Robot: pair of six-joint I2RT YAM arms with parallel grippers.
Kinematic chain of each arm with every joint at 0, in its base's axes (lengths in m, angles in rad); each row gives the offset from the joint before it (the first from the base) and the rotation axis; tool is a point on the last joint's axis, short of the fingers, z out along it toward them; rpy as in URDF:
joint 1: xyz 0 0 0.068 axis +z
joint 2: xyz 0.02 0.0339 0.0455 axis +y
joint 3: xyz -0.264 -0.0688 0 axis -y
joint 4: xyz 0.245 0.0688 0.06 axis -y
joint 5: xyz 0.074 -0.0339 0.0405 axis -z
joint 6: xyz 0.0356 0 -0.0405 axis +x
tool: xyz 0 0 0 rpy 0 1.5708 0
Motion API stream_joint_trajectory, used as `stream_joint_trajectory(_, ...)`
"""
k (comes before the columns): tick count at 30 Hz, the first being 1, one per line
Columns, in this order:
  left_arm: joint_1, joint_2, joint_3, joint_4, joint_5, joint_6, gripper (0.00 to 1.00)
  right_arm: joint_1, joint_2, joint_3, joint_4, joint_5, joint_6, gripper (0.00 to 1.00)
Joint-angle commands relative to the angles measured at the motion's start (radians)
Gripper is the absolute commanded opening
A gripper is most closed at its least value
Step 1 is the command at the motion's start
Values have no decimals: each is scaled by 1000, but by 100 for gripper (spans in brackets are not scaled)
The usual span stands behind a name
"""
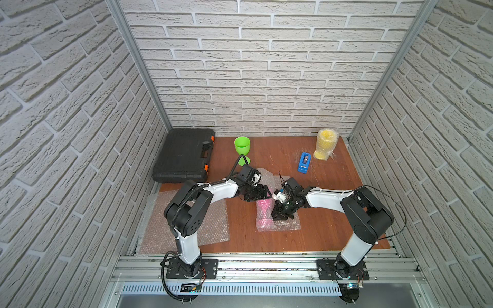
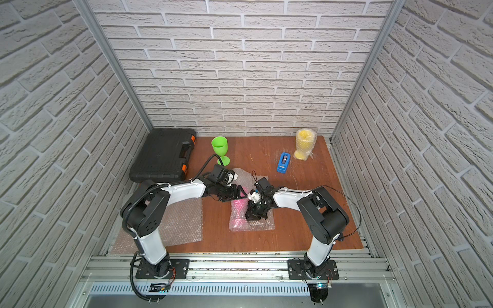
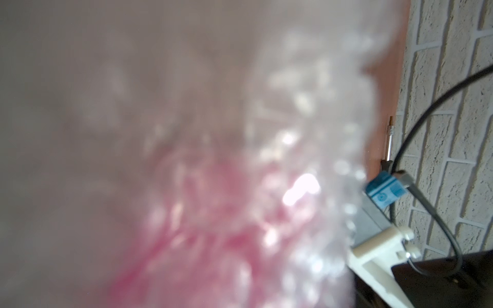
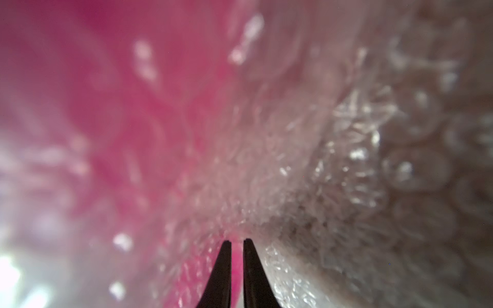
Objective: Wrap wine glasses in bubble wrap
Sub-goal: Wrap the wine glass in bubble wrap.
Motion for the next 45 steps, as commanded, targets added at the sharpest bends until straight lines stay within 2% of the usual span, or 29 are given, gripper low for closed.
stream_joint_trajectory(1, -8, -2, 16, 4, 5, 18, 74, -1, -25, 27, -127, 134, -37, 13)
stream_joint_trajectory(5, -11, 7, 31, -40, -10, 40, 72, -44, -119, 29, -173, 258, -9, 14)
stream_joint_trajectory(8, -12, 6, 28, -41, -6, 44, 72, -73, -122, 62, -166, 272, -8, 14)
stream_joint_trajectory(20, -21, 20, 55, -91, -9, 55, 71, -137, 182, 373, -89, 180, -14, 13)
stream_joint_trajectory(28, -49, 71, 160, -313, -147, 91, 72, -188, 270, 442, 42, 95, -4, 12)
stream_joint_trajectory(31, -58, 94, 202, -406, -237, 91, 74, -204, 249, 426, 27, 104, -16, 12)
stream_joint_trajectory(36, -74, 119, 253, -487, -306, 75, 77, -221, 121, 387, -111, 171, -74, 17)
stream_joint_trajectory(39, -87, 141, 295, -543, -357, 67, 78, -222, 23, 312, -152, 184, -81, 22)
stream_joint_trajectory(41, -96, 163, 332, -584, -385, 62, 79, -216, -37, 238, -131, 145, -62, 28)
stream_joint_trajectory(45, -109, 205, 392, -641, -420, 56, 81, -187, -110, 110, -45, 53, -11, 45)
